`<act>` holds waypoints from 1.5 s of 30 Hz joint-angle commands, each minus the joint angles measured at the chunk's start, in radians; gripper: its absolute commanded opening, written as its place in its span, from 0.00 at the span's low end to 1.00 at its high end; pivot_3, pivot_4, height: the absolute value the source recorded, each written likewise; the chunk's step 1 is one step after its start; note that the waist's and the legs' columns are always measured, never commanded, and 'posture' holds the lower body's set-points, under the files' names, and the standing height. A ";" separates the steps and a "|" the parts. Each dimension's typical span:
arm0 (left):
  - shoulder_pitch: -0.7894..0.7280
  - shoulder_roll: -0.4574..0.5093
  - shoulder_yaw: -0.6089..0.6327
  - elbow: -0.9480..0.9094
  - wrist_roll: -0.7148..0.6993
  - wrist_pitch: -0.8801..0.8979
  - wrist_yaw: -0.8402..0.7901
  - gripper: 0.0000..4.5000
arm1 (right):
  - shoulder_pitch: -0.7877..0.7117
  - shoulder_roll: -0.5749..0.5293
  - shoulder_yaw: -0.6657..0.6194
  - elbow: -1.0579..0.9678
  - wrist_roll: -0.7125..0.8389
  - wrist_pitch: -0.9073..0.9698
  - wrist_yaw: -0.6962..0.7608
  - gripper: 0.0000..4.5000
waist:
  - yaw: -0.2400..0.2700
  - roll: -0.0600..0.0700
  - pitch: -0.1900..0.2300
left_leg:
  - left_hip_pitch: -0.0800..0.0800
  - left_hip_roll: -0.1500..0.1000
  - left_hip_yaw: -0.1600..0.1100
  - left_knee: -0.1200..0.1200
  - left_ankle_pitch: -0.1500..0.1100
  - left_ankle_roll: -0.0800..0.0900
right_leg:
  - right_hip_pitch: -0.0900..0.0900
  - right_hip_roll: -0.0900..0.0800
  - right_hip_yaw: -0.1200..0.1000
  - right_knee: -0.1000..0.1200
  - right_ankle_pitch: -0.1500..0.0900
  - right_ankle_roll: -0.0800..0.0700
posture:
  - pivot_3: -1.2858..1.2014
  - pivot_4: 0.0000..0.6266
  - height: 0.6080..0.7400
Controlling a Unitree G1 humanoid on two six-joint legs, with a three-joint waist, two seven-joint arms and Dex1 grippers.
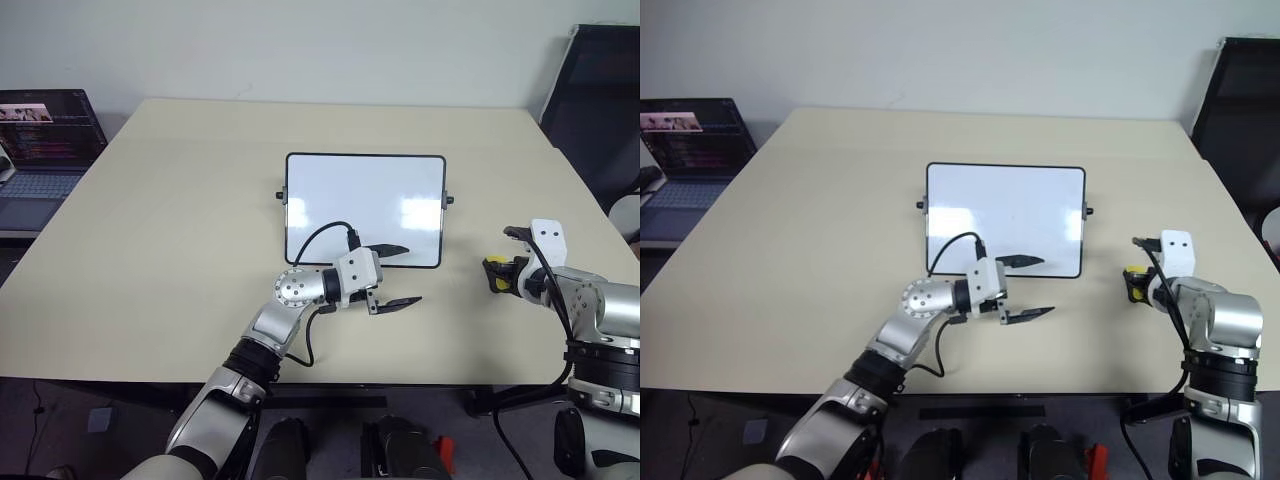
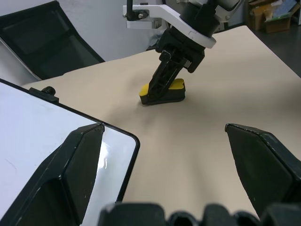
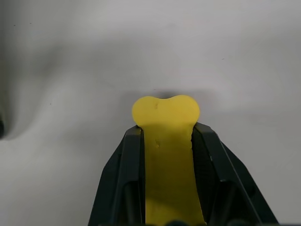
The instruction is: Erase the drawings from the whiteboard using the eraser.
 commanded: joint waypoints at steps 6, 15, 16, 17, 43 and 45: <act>-0.027 -0.007 0.016 -0.025 -0.014 -0.009 0.006 1.00 | -0.029 -0.027 -0.023 -0.003 0.023 -0.005 0.000 0.30 | 0.000 0.000 0.000 | 0.000 0.000 0.000 0.000 0.000 0.000 | 0.000 0.000 0.000 0.000 0.000 0.000 | 0.52 0.24 1.00; -0.028 -0.007 0.015 -0.024 -0.013 -0.012 0.003 1.00 | -0.034 -0.031 -0.023 0.006 0.030 -0.002 -0.003 0.30 | 0.000 0.000 0.000 | 0.000 0.000 0.000 0.000 0.000 0.000 | 0.000 0.000 0.000 0.000 0.000 0.000 | 0.52 0.24 1.00; -0.027 -0.007 0.015 -0.024 -0.013 -0.012 0.003 1.00 | -0.035 -0.032 -0.023 0.008 0.029 -0.001 -0.004 0.30 | 0.000 0.000 0.000 | 0.000 0.000 0.000 0.000 0.000 0.000 | 0.000 0.000 0.000 0.000 0.000 0.000 | 0.52 0.24 1.00; -0.027 -0.007 0.015 -0.024 -0.013 -0.012 0.003 1.00 | -0.037 -0.032 -0.024 0.010 0.031 0.000 -0.004 0.30 | 0.000 0.000 0.000 | 0.000 0.000 0.000 0.000 0.000 0.000 | 0.000 0.000 0.000 0.000 0.000 0.000 | 0.52 0.24 1.00; -0.023 -0.015 0.012 -0.032 -0.013 -0.010 0.005 1.00 | -0.141 -0.046 -0.122 0.129 0.117 0.089 -0.004 0.99 | 0.000 0.000 0.000 | 0.000 0.000 0.000 0.000 0.000 0.000 | 0.000 0.000 0.000 0.000 0.000 0.000 | 0.52 0.24 1.00; -0.024 -0.014 0.013 -0.031 -0.013 -0.010 0.005 1.00 | -0.140 -0.046 -0.122 0.127 0.119 0.086 -0.003 0.99 | 0.000 0.000 0.000 | 0.000 0.000 0.000 0.000 0.000 0.000 | 0.000 0.000 0.000 0.000 0.000 0.000 | 0.52 0.24 1.00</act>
